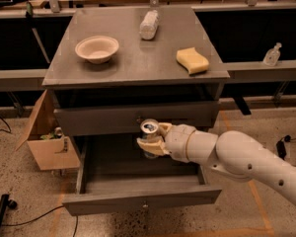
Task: Pick redbull can from middle drawer and place on counter
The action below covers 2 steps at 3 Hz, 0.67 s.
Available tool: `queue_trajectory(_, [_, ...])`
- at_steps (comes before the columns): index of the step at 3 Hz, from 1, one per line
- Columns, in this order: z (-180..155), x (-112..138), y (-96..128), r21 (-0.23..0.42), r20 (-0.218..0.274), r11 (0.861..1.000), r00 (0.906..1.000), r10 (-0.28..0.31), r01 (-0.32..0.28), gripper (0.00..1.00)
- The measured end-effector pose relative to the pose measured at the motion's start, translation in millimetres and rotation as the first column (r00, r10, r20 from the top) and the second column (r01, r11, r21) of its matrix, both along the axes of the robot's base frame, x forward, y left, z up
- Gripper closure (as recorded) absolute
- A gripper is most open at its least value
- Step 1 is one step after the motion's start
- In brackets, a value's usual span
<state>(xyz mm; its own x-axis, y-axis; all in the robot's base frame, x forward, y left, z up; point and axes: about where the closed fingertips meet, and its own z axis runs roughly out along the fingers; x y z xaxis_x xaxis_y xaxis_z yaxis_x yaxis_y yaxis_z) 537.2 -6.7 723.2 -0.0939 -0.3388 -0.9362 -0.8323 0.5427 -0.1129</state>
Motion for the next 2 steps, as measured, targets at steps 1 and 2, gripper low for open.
queue_trajectory(1, [54,18,-19,-0.008,0.014,1.0,0.9996,0.025,-0.025,1.0])
queue_trajectory(2, [100,50,-36,-0.02,0.032,0.996,0.996,0.083,-0.083,1.0])
